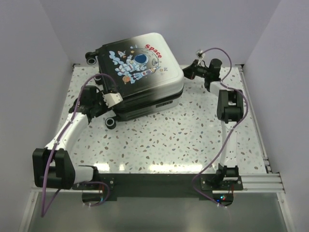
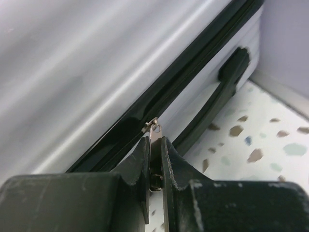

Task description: Pack the luggage

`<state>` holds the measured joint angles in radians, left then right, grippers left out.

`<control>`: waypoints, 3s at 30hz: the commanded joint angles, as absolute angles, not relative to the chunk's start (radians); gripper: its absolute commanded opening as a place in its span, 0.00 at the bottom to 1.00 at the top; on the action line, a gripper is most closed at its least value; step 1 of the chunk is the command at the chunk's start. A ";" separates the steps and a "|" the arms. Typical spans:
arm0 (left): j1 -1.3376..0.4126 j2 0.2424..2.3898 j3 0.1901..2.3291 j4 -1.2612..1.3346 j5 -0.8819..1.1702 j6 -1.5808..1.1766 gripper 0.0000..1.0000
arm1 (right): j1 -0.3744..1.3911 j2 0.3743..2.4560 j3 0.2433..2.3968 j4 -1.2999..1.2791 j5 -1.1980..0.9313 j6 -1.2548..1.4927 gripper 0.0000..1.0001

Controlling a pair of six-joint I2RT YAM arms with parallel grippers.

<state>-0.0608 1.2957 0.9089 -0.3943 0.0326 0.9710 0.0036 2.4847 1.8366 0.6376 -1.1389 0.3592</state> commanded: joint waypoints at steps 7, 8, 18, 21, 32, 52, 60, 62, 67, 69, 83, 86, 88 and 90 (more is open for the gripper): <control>-0.018 1.353 0.940 -0.442 -0.258 0.884 0.00 | 0.090 2.710 2.172 0.819 -0.672 0.351 0.00; -0.020 1.347 0.940 -0.446 -0.256 0.881 0.00 | 0.100 2.727 2.210 0.819 -0.629 0.350 0.00; -0.041 1.319 0.931 -0.488 -0.256 0.836 0.00 | 0.210 2.885 2.391 0.779 -0.333 0.331 0.00; -0.044 1.312 0.934 -0.500 -0.215 0.813 0.00 | 0.241 2.901 2.399 0.770 -0.302 0.334 0.00; -0.044 1.137 1.093 -0.528 0.081 0.582 0.58 | 0.177 2.473 1.864 0.917 -0.511 0.420 0.77; 0.000 1.089 1.178 -0.408 -0.162 0.169 0.91 | 0.150 2.402 1.928 0.489 -0.738 0.402 0.95; 0.070 1.399 1.324 -0.439 -0.100 0.155 0.90 | 0.213 2.194 1.602 0.500 -0.887 0.275 0.94; 0.075 1.461 1.368 -0.402 -0.081 0.159 0.90 | 0.236 2.146 1.494 0.505 -0.917 0.238 0.93; 0.092 1.600 1.494 -0.394 -0.055 0.166 0.91 | 0.310 1.979 1.271 0.523 -0.956 0.155 0.93; 0.100 1.630 1.509 -0.390 -0.005 0.179 0.90 | 0.331 1.942 1.215 0.541 -0.968 0.150 0.93; -0.149 1.927 1.588 -0.569 0.486 0.388 0.76 | 0.417 1.655 0.893 0.488 -0.951 -0.063 0.94; -0.164 1.970 1.626 -0.590 0.561 0.380 0.73 | 0.377 1.556 0.856 0.352 -0.965 -0.124 0.94; -0.176 2.008 1.663 -0.623 0.590 0.379 0.72 | 0.329 1.482 0.838 0.270 -0.974 -0.211 0.94; -0.190 2.028 1.687 -0.650 0.610 0.383 0.70 | 0.290 1.444 0.828 0.163 -0.988 -0.264 0.94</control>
